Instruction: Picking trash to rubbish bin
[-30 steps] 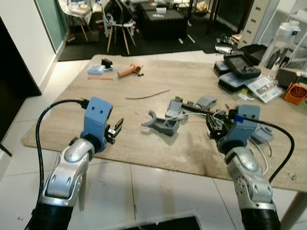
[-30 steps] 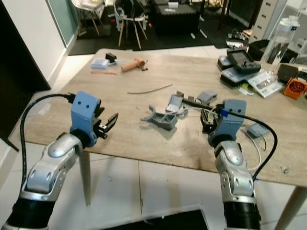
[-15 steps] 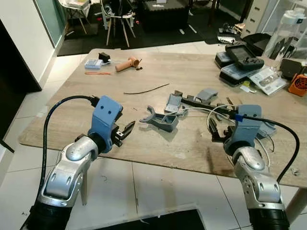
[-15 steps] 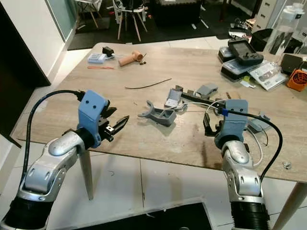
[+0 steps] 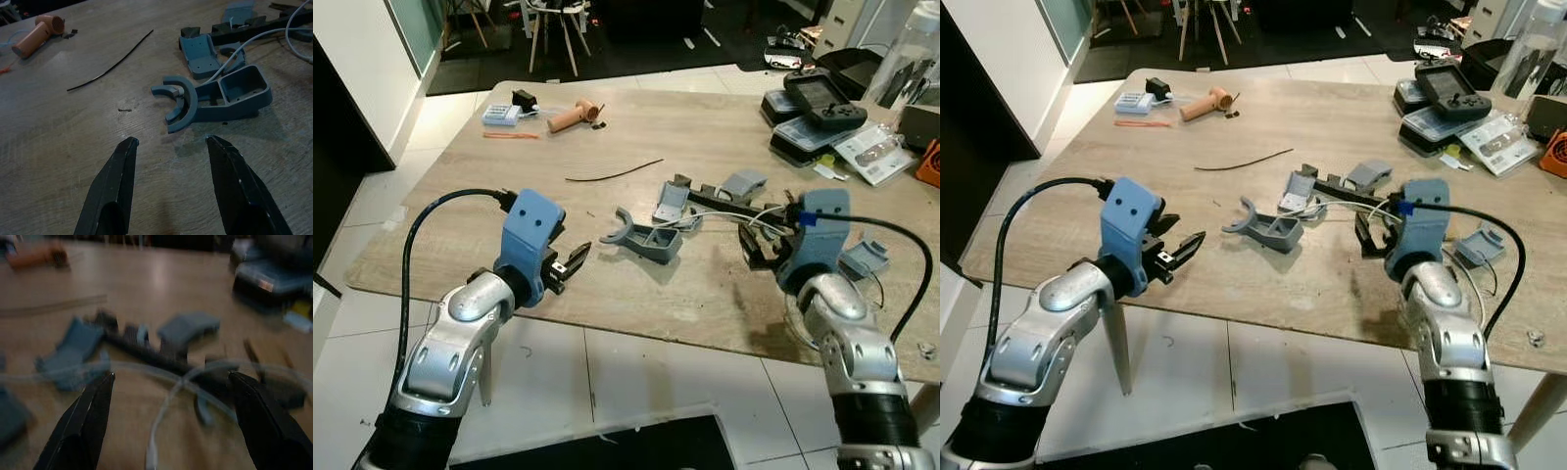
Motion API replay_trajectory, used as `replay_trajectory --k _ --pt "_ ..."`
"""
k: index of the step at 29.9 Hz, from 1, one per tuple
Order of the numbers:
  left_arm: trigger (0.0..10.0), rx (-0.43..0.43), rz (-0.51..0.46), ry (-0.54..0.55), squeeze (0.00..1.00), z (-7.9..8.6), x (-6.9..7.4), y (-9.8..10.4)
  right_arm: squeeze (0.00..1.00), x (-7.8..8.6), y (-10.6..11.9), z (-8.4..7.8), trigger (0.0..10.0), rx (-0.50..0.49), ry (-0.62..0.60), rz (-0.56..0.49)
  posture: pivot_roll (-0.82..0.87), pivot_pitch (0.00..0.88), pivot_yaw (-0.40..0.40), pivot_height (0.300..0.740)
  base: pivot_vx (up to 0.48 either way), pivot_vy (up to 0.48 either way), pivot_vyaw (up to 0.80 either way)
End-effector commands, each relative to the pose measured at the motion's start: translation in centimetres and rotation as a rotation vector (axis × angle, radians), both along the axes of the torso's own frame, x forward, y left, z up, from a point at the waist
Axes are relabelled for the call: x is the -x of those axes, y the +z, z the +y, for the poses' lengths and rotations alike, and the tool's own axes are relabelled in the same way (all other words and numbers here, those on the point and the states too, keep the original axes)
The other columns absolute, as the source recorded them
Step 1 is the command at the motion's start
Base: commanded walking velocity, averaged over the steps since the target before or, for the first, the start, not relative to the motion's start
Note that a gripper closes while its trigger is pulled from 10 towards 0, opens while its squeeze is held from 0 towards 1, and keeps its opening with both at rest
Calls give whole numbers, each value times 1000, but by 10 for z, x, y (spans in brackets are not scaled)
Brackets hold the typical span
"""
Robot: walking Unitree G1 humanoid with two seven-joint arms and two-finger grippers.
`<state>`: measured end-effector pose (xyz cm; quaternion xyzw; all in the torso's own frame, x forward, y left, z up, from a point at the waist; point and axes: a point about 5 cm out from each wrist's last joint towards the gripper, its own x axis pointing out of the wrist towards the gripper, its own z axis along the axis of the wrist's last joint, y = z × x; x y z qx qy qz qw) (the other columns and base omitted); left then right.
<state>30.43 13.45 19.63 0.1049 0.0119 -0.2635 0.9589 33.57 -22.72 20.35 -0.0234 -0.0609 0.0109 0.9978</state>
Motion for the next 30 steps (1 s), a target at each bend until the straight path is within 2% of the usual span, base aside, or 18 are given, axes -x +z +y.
replay_trajectory --k 1,3,4,6,9,10,13,15,18,19,20,22,23,30 --pt "10000 -2 -7 3 0 2 2 3 0 0 9 -7 10000 -32 -6 -57 37 201 72 740 0 0 0" --pt "10000 0 -6 3 0 2 2 3 0 -1 14 -9 10000 -37 -7 -84 37 201 73 740 0 0 0" --pt "10000 5 -6 2 0 1 2 4 0 -1 30 -15 10000 -37 -12 -164 38 203 73 740 0 0 0" --pt "10000 6 -5 2 0 1 1 5 0 -1 39 -18 10000 -14 -2 -200 37 202 74 740 0 0 0" --pt "10000 8 -2 1 0 1 2 4 0 -2 38 -24 10000 86 9 -142 37 202 74 740 0 0 0" --pt "10000 7 -1 -1 0 1 2 4 1000 -2 34 -26 10000 151 17 -96 35 198 73 740 0 0 0" --pt "10000 6 0 -5 0 0 3 4 1000 1 24 -29 10000 282 41 9 35 198 73 740 0 0 0" --pt "10000 7 1 -6 0 0 2 3 1000 2 19 -31 10000 301 35 50 32 193 70 740 0 0 0" --pt "10000 5 1 -9 0 0 3 3 1000 2 13 -33 10000 277 32 70 29 190 73 740 0 0 0" --pt "10000 5 0 -15 0 -2 2 3 667 2 3 -33 10000 255 47 95 31 186 73 740 0 0 0" --pt "10000 4 -1 -18 0 -3 2 3 506 2 0 -33 10000 236 52 103 31 186 73 740 0 0 0" --pt "10000 3 -1 -21 0 -3 2 4 506 2 -3 -33 10000 217 56 109 31 186 73 740 0 0 0" --pt "10000 2 -2 -21 0 -3 2 4 0 1 -6 -34 10000 216 57 121 34 182 72 740 0 0 0" --pt "10000 3 -4 -24 0 -6 3 4 0 -1 -23 -43 10000 248 32 184 38 178 71 740 0 0 0"
